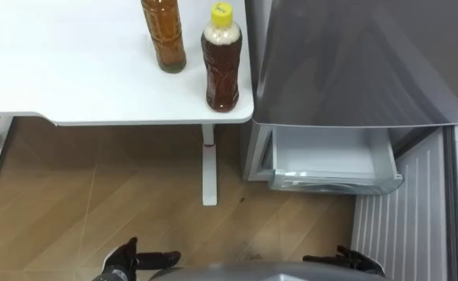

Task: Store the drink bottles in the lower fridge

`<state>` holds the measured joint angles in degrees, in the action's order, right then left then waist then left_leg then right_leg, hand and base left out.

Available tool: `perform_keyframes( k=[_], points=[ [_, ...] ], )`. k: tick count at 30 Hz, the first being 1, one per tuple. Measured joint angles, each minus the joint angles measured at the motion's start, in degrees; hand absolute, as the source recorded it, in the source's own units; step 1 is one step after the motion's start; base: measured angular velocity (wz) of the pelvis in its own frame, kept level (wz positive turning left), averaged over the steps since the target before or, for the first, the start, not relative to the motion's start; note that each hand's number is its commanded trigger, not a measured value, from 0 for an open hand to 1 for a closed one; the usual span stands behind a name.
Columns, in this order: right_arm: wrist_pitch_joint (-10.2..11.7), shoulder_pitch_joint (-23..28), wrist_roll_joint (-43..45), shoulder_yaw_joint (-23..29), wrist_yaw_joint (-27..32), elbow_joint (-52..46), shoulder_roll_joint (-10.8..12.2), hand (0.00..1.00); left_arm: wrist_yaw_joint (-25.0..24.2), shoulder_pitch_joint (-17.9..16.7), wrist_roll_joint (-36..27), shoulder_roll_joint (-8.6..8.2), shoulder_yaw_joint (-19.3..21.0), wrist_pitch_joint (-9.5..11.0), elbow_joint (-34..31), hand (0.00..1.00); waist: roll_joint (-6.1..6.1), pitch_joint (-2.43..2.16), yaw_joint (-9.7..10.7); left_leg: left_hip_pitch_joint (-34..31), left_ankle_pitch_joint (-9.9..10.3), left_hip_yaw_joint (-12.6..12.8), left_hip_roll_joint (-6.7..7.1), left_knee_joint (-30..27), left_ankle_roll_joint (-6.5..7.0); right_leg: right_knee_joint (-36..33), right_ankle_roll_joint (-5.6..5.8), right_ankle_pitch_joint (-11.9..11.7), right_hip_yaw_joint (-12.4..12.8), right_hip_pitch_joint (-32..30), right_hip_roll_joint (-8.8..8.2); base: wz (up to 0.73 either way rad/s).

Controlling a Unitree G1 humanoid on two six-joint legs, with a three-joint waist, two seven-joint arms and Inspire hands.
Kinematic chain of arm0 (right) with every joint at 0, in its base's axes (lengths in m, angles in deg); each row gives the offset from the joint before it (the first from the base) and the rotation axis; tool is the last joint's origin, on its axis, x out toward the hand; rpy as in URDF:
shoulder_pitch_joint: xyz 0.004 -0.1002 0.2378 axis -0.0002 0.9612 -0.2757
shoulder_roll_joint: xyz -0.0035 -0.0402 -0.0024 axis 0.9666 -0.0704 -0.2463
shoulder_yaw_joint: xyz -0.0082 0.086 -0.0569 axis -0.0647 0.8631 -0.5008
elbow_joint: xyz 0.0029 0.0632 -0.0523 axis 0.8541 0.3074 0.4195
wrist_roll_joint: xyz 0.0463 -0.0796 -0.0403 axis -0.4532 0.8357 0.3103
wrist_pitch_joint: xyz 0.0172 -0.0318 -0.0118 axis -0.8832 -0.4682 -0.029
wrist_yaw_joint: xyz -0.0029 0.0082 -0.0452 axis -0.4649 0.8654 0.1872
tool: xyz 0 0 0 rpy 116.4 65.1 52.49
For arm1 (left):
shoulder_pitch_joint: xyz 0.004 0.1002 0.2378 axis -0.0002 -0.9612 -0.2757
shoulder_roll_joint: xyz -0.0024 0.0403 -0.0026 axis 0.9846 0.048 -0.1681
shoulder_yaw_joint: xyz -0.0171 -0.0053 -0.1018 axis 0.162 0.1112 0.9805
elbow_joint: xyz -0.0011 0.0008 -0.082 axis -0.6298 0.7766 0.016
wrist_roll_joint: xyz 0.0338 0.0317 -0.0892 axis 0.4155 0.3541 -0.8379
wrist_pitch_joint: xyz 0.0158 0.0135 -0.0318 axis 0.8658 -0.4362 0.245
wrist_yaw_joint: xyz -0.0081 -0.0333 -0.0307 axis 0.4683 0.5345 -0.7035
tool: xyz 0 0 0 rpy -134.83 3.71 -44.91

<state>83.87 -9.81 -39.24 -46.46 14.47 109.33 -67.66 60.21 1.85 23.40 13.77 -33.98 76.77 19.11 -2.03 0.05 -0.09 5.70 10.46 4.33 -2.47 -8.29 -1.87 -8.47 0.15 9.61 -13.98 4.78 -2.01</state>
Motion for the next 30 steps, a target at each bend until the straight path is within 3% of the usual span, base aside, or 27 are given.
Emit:
perform_keyframes(
  k=[30],
  points=[
    [-1.17,-1.07,1.65,-0.77,0.1,0.36,0.0,0.0,2.19,0.11,-1.77,-0.07,-0.04,-0.15,0.03,0.0,-0.42,0.11,-0.26,-0.02,0.01,-0.26,0.19,0.0,0.0,0.83,0.11,0.13,0.52,0.18,0.08,0.0]
  ],
)
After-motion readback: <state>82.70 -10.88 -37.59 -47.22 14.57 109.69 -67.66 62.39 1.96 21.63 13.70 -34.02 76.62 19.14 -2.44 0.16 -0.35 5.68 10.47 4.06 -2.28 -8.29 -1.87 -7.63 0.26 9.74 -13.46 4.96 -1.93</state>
